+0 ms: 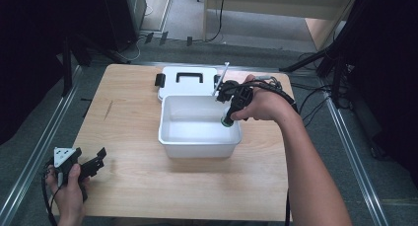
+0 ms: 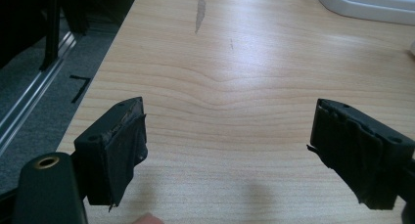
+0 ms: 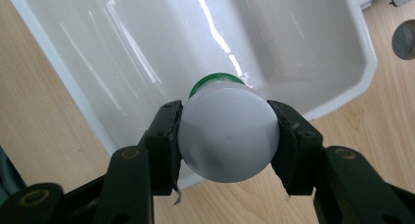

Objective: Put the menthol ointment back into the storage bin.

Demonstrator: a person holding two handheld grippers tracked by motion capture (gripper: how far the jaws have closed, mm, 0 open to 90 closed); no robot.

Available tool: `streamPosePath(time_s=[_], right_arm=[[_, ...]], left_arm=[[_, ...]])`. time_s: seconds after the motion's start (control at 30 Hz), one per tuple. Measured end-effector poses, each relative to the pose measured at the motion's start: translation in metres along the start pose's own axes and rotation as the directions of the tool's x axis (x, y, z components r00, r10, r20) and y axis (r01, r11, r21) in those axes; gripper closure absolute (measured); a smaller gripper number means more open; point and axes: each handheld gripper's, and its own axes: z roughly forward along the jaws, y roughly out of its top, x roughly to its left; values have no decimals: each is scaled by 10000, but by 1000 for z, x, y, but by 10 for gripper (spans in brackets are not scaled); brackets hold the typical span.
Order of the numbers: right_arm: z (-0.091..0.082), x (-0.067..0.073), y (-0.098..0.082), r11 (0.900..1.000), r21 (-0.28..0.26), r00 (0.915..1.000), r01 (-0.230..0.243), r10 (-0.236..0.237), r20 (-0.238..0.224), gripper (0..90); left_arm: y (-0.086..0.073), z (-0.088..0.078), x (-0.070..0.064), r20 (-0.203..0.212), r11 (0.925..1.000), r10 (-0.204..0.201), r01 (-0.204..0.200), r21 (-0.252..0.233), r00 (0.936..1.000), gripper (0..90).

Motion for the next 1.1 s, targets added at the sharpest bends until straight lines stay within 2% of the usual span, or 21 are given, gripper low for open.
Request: streamPosePath(time_s=[0.27, 0.53, 1.1], right_arm=[[14, -2, -4, 9979, -177, 9980, 624, -625, -60, 514], [31, -2, -6, 9922, -137, 9923, 1240, -1240, 8, 514], [65, 0, -11, 9850, 201, 9852, 1713, -1711, -78, 514]], left_arm=[[0, 0, 0, 5, 10000, 59, -59, 37, 10000, 144], [0, 0, 0, 3, 10000, 59, -59, 27, 10000, 144], [0, 0, 0, 7, 10000, 55, -55, 50, 10000, 144]])
